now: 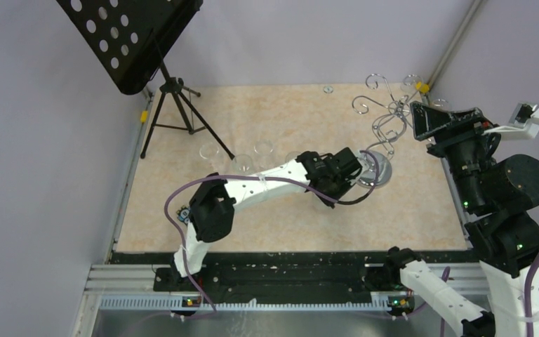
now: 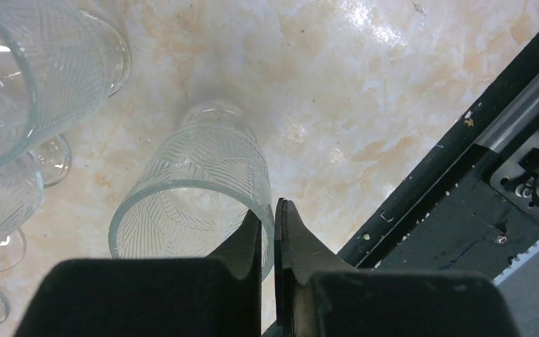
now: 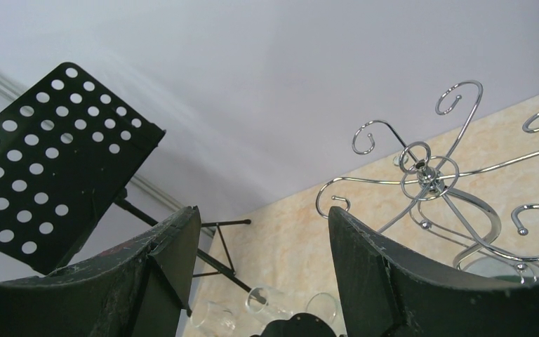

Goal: Take the wine glass off the wine glass rack

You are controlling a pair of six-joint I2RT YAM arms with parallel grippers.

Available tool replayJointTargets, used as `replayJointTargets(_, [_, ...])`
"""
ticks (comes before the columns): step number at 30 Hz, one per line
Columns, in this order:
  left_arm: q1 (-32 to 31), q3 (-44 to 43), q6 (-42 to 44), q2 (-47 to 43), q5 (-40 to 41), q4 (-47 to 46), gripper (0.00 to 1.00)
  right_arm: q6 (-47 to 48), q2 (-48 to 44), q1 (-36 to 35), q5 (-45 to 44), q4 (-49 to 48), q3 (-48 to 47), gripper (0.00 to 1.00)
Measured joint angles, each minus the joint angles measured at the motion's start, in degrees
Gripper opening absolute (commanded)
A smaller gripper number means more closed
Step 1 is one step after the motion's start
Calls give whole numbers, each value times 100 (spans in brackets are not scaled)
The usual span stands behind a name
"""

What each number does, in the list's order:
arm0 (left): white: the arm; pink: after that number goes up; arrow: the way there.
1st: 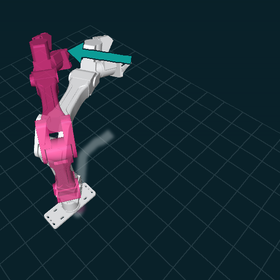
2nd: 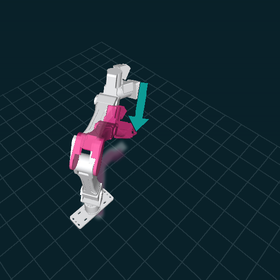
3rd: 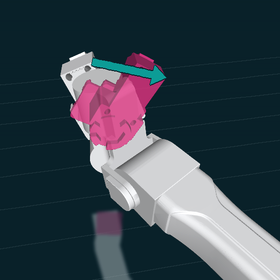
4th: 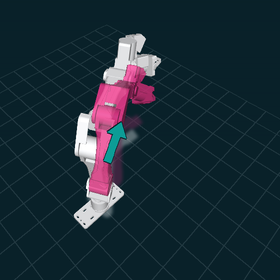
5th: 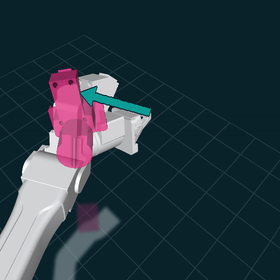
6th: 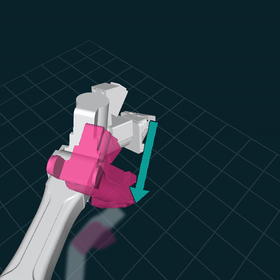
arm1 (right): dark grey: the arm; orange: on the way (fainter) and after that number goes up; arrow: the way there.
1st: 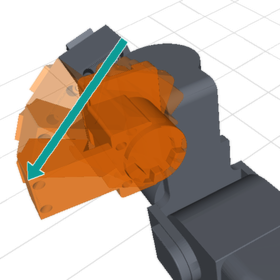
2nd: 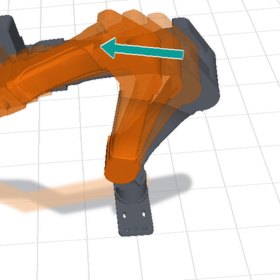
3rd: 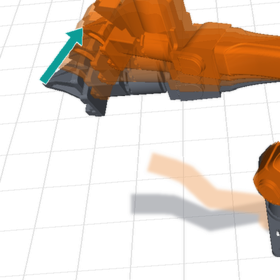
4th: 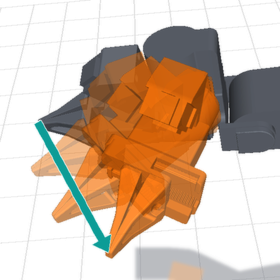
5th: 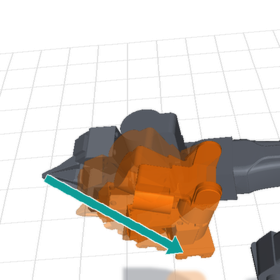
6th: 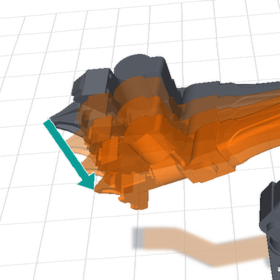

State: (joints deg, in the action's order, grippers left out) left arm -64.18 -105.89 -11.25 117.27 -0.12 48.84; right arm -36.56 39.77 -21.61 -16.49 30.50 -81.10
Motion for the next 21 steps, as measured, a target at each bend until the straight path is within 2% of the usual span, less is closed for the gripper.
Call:
replayJointTargets(8, [0, -127, -72, 232, 26, -37, 27, 2, -2, 0, 4, 46, 0, 68])
replayJointTargets(13, [0, -170, -42, 225, 44, -28, 50, 2, -2, 0, 20, 48, 0, 68])
replayJointTargets(17, [0, -170, -33, 79, 118, -9, 60, 31, 0, 0, 79, 50, 0, 68])
replayJointTargets(18, [0, -170, -28, -7, 136, -4, 68, 42, 0, 0, 105, 52, 0, 68])
replayJointTargets(19, [0, -168, -22, -118, 153, 2, 84, 50, 2, 0, 129, 57, 0, 68])
replayJointTargets(20, [0, -168, 4, -238, 173, 4, 92, 57, 2, 0, 142, 63, 0, 68])
replayJointTargets(21, [0, -168, 37, -387, 195, 4, 93, 59, 4, 0, 157, 79, 0, 68])
